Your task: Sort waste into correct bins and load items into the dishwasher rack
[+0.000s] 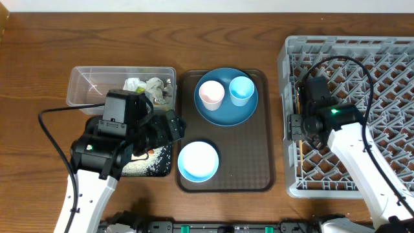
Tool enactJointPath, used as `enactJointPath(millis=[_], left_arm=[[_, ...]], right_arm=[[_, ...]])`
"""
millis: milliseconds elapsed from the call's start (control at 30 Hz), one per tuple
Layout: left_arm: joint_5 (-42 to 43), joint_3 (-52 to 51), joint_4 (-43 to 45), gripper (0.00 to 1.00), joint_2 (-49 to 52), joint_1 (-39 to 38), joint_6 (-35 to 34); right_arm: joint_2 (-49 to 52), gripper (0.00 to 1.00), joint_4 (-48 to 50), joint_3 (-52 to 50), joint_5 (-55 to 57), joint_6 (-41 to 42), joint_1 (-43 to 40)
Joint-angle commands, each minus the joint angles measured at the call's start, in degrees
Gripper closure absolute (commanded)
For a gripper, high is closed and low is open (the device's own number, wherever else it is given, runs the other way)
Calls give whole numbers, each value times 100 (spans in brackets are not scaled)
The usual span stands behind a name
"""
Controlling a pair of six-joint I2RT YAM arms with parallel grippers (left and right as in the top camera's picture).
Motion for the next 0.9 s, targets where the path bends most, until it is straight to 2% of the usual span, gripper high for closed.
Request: enactJointPath(millis=[0, 367, 733, 867], left_arm=[[55, 42, 2, 2, 0, -20, 37], [55, 42, 2, 2, 0, -17, 37], [55, 42, 2, 2, 0, -17, 37], [55, 42, 2, 2, 0, -20, 37]], right_arm=[[2, 27, -44, 116, 61, -7, -52], [-212, 20, -1272, 1047, -317, -2, -42], [-638, 18, -1576, 1355, -2774, -2, -37], [-636, 18, -1545, 1353, -3259, -4, 105]])
